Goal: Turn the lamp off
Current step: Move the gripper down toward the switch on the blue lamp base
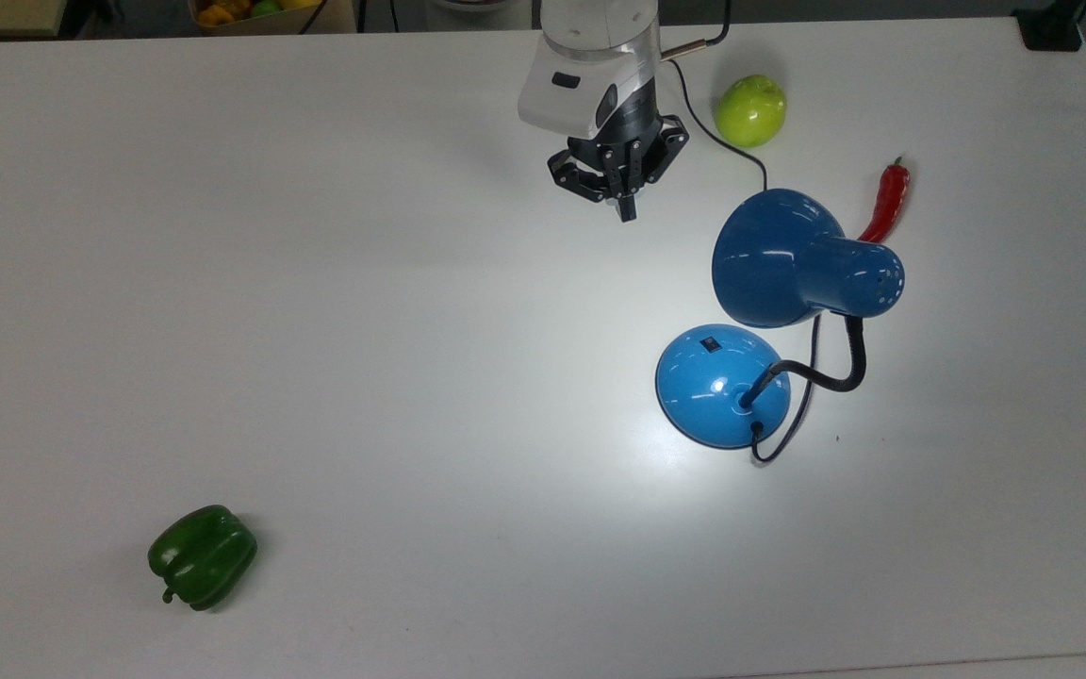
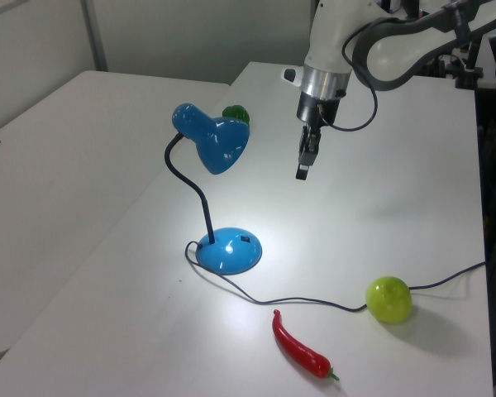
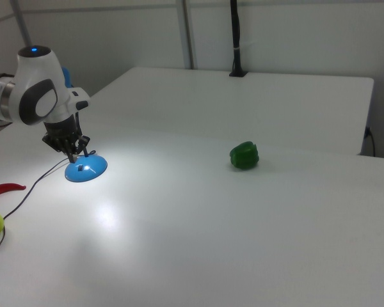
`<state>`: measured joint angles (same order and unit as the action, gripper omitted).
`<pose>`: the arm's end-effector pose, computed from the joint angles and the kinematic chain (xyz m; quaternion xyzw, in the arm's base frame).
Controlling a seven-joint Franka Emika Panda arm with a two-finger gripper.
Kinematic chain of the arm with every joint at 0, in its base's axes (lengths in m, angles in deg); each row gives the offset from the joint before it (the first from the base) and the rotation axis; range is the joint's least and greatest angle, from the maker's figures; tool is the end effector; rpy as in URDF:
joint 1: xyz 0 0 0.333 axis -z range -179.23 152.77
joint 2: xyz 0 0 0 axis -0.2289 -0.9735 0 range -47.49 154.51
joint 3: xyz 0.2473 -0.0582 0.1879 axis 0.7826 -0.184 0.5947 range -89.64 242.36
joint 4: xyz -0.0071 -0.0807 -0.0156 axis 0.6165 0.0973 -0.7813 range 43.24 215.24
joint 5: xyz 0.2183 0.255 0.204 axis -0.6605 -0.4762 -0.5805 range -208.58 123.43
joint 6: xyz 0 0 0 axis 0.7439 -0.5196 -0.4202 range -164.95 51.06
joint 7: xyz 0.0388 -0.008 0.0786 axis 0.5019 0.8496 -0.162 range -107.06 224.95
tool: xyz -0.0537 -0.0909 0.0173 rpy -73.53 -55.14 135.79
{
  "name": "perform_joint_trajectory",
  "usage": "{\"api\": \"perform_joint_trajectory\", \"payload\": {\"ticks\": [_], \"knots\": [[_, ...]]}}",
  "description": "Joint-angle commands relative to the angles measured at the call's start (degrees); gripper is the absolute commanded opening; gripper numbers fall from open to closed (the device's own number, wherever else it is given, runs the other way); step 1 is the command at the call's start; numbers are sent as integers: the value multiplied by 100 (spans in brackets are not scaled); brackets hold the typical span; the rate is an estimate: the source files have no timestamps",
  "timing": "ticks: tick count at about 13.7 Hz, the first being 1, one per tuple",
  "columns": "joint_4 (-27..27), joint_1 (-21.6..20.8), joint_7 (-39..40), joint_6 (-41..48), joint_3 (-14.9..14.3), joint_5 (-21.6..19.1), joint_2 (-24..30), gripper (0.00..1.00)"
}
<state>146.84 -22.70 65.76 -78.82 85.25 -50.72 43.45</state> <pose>0.5904 0.1955 0.4383 -0.9768 -0.1757 -0.0903 0.0822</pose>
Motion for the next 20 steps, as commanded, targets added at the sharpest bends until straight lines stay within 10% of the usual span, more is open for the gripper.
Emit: {"api": "perform_joint_trajectory", "payload": {"ticks": [1, 20], "knots": [[216, -73, -198, -663, 69, -2, -145, 0], [410, -442, -216, -3415, 139, -2, -1191, 0]]}}
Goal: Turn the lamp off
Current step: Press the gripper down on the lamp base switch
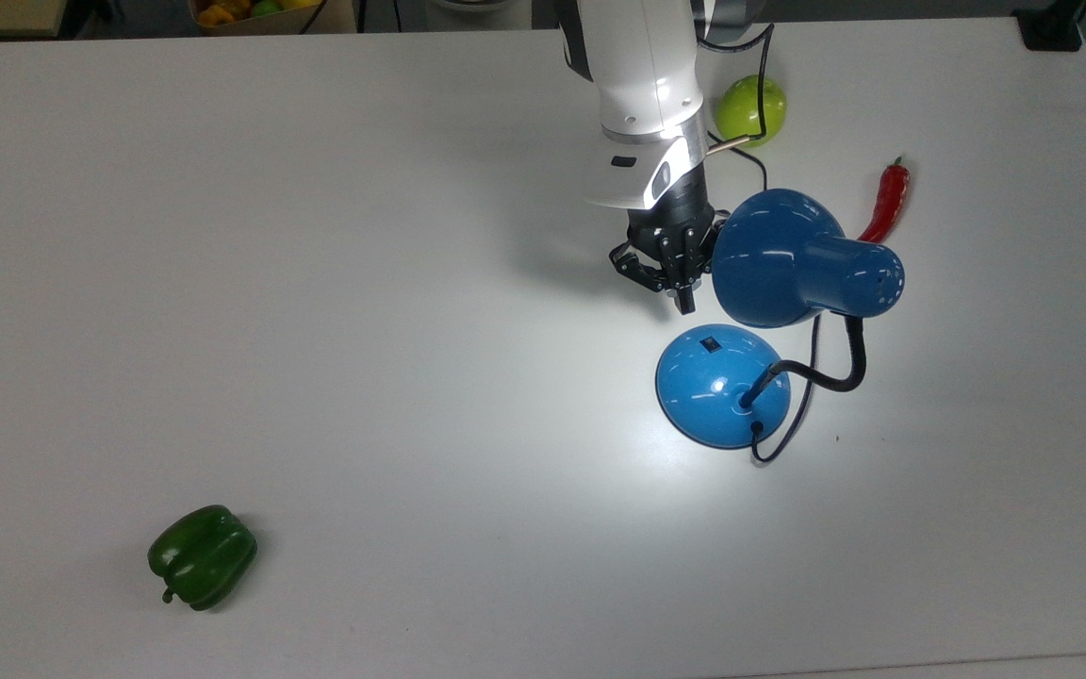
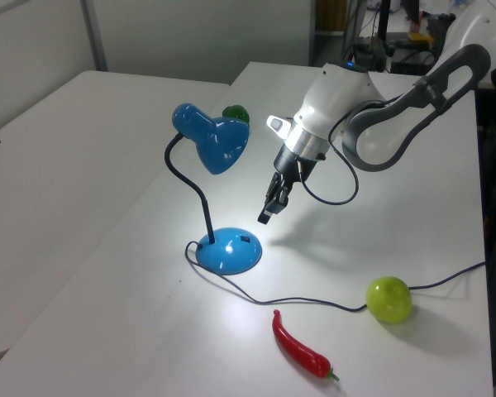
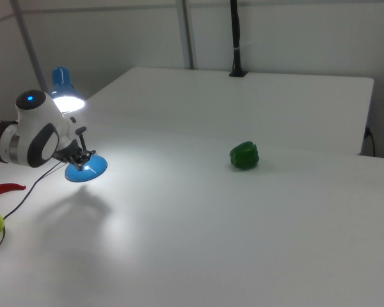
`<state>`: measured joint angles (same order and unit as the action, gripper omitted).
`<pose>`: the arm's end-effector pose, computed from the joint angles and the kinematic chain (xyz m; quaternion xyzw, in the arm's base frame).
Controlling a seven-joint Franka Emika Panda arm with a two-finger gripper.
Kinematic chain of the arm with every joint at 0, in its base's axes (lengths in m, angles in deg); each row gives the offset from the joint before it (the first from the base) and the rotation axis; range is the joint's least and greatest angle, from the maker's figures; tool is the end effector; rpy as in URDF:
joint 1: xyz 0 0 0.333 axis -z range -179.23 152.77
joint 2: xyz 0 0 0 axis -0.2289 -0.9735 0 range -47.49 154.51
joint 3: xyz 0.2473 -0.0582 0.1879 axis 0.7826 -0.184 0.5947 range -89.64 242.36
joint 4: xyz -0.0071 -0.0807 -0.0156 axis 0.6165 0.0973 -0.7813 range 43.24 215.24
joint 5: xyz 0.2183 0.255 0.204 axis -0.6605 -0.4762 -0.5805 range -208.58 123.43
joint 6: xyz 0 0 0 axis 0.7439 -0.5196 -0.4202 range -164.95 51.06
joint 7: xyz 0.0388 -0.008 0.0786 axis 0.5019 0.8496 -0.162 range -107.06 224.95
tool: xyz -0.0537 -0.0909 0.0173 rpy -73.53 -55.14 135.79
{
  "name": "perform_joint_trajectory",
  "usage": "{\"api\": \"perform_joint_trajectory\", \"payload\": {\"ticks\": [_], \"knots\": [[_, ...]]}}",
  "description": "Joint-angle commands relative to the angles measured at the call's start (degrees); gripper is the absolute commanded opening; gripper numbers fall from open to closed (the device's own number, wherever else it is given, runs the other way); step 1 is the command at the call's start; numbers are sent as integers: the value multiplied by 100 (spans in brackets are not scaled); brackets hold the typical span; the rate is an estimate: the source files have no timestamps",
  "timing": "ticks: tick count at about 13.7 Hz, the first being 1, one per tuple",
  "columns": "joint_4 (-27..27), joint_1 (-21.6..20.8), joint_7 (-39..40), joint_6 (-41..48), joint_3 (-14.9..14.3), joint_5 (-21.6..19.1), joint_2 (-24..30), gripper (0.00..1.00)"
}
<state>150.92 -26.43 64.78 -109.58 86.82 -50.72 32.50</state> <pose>0.6060 0.2489 0.3460 -0.9537 -0.1763 -0.2199 0.1052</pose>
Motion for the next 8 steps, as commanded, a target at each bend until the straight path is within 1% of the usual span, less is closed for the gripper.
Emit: {"api": "perform_joint_trajectory", "payload": {"ticks": [1, 3, 8], "knots": [[3, -139, -118, -418, -18, -2, -131, 0], [-75, -245, -118, -524, -27, -2, -227, 0], [-260, -254, -118, -542, -26, -2, -359, 0]]}}
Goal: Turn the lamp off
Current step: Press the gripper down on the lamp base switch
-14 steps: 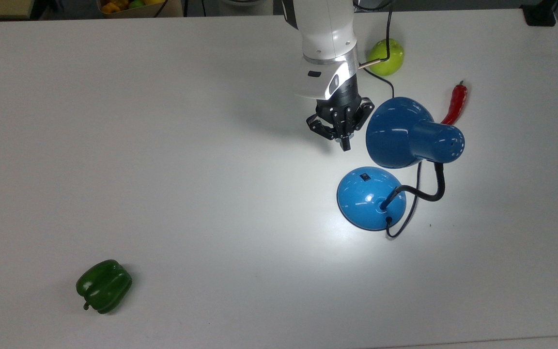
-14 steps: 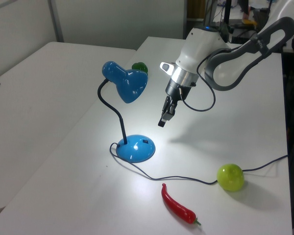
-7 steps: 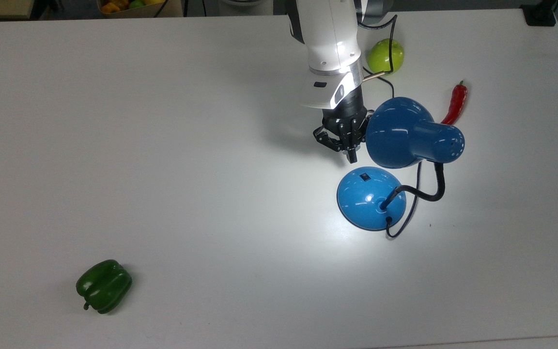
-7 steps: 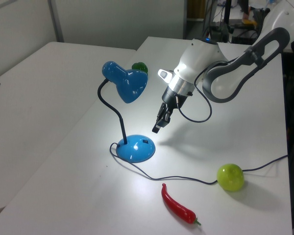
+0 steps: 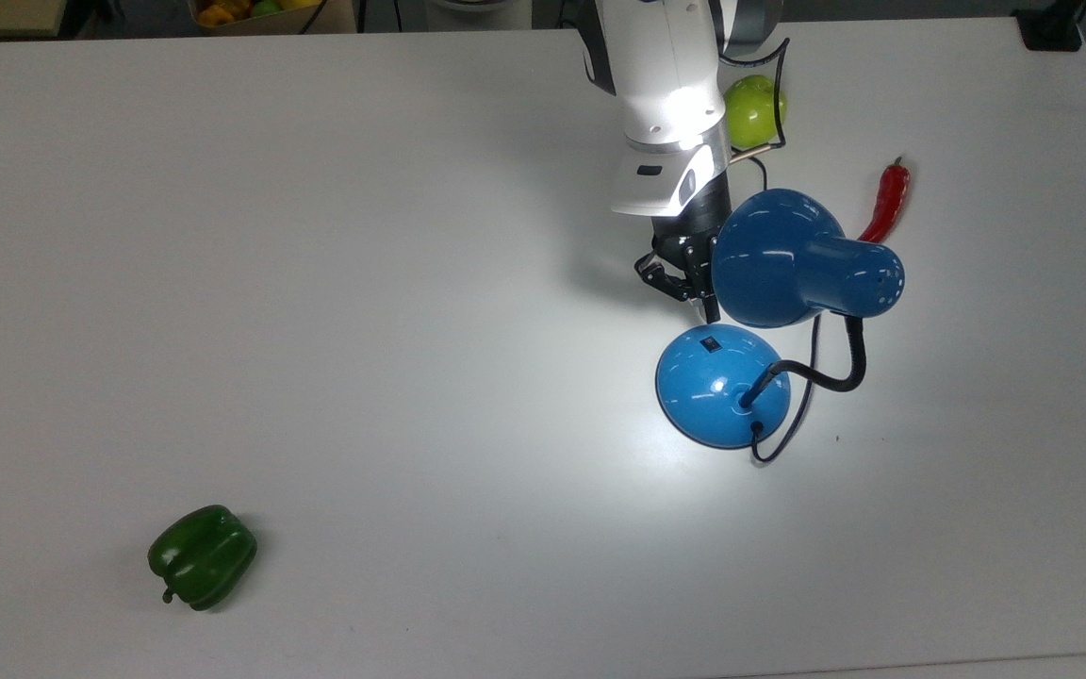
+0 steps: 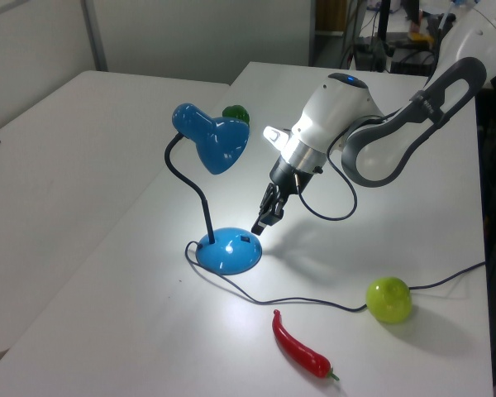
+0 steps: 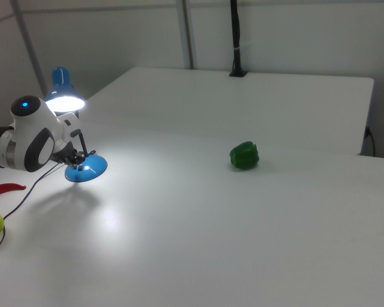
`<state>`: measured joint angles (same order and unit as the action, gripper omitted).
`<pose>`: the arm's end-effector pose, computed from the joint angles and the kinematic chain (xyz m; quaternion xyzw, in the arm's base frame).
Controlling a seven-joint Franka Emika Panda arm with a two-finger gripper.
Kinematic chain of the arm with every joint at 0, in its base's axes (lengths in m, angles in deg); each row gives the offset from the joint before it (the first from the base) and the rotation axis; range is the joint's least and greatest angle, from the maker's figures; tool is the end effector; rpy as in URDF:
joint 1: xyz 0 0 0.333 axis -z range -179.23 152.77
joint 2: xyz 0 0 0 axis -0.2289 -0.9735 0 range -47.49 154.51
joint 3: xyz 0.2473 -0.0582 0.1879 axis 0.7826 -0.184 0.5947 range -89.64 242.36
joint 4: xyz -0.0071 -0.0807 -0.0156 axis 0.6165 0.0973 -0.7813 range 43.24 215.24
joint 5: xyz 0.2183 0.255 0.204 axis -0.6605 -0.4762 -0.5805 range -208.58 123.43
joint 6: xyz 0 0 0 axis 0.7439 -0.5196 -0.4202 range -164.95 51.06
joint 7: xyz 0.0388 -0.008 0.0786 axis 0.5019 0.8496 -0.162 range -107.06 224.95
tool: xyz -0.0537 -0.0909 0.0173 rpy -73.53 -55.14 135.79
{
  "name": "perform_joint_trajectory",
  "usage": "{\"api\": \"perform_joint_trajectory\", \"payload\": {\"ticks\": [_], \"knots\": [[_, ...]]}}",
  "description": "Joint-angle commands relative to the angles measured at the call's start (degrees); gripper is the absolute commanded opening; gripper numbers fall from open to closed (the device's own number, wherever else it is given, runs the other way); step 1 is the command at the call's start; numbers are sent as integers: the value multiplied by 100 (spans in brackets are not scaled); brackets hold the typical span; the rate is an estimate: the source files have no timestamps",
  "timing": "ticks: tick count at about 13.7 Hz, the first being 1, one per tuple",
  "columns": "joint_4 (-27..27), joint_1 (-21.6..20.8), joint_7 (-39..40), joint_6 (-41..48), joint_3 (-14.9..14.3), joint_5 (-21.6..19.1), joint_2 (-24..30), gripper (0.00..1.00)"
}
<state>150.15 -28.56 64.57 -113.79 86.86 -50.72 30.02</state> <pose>0.6040 0.2726 0.3333 -0.9464 -0.1862 -0.2385 0.1133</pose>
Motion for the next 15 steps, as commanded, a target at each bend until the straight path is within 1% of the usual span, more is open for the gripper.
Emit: {"api": "perform_joint_trajectory", "payload": {"ticks": [1, 8, 11, 15], "knots": [[-219, -41, -97, -130, -30, -3, -156, 0], [-316, -50, -97, -147, -30, 68, -358, 0], [-369, -120, -88, -419, -30, 59, -472, 0], [-360, -111, -88, -428, -48, 76, -490, 0]]}}
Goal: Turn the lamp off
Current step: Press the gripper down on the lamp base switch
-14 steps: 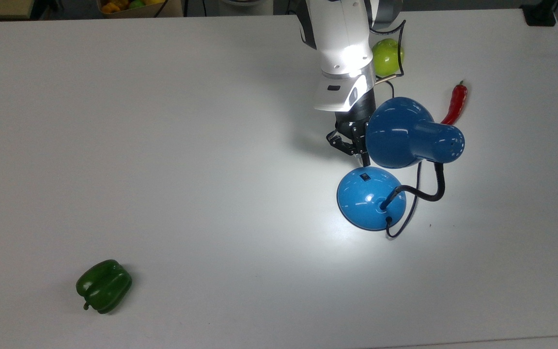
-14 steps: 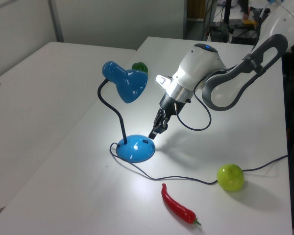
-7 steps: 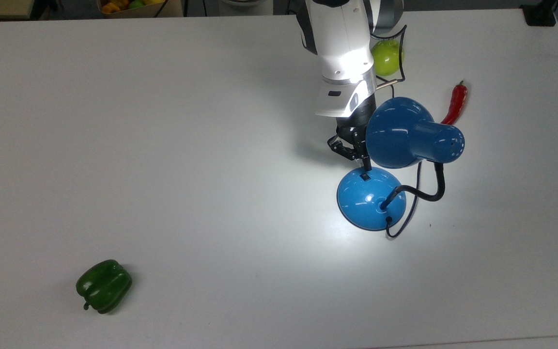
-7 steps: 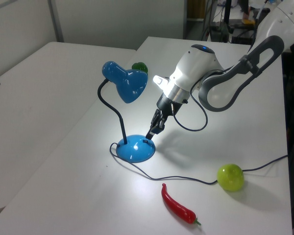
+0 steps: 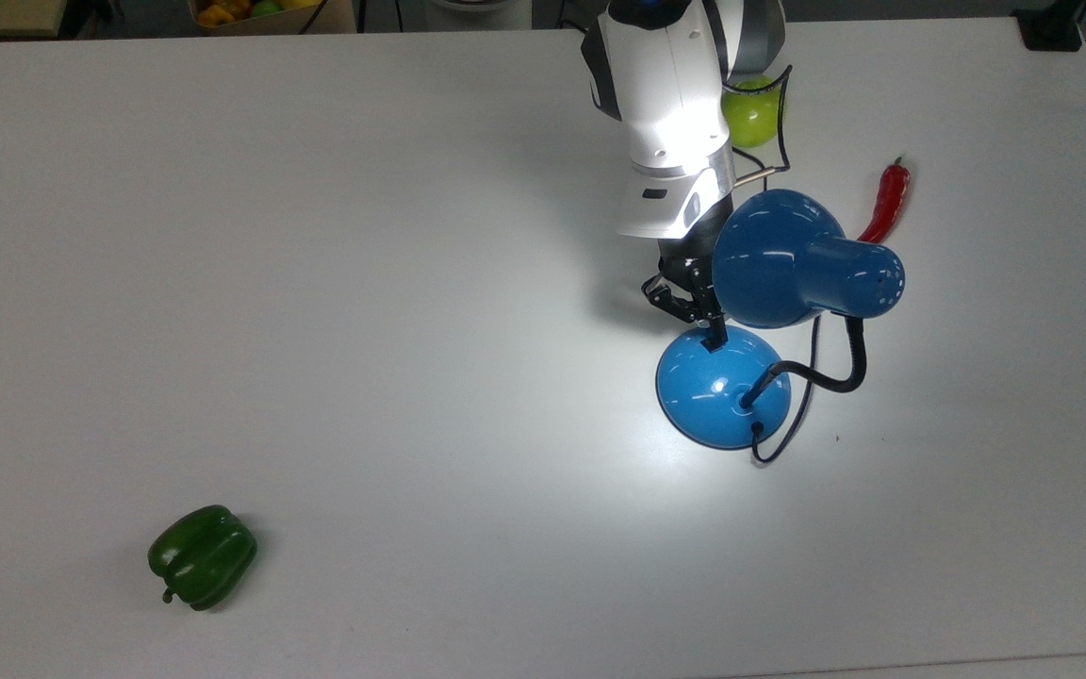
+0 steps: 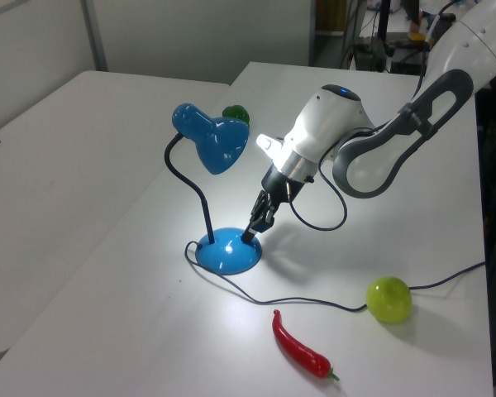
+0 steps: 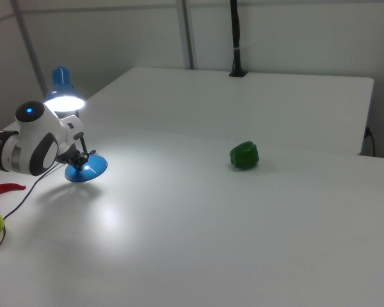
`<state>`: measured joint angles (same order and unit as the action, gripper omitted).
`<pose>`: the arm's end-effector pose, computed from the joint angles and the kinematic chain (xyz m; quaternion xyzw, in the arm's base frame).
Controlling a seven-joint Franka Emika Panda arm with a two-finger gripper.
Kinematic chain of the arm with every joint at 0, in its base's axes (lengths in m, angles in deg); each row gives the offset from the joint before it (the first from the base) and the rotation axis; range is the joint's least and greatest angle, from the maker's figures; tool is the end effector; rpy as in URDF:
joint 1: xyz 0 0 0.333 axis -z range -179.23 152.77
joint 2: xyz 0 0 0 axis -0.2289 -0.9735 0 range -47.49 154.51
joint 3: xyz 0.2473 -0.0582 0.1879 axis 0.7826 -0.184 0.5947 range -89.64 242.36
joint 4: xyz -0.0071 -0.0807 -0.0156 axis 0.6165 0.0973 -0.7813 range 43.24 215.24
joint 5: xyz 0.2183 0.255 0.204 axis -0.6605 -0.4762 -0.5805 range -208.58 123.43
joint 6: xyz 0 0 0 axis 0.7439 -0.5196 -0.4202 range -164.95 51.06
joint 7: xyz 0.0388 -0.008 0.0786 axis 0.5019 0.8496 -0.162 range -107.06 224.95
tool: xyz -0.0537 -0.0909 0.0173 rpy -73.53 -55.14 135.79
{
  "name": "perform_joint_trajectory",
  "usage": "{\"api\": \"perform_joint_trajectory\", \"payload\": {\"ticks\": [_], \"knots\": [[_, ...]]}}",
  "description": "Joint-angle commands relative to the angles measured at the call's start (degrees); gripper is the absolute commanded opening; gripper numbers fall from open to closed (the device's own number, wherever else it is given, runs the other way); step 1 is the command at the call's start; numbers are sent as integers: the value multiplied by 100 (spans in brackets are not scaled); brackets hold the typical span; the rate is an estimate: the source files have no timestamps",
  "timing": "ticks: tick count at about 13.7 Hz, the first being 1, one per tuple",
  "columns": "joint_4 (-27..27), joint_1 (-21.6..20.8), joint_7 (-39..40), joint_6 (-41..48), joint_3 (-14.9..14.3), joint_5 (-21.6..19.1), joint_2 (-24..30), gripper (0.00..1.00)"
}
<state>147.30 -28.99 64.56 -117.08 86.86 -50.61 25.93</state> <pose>0.6168 0.2806 0.3163 -0.9420 -0.1830 -0.2548 0.1190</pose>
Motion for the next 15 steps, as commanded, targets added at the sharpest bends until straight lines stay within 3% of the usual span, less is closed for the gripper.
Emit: {"api": "perform_joint_trajectory", "payload": {"ticks": [1, 15], "knots": [[-66, -67, -87, -100, -48, 74, -89, 0], [118, 29, -96, -21, -65, 48, -36, 0]]}}
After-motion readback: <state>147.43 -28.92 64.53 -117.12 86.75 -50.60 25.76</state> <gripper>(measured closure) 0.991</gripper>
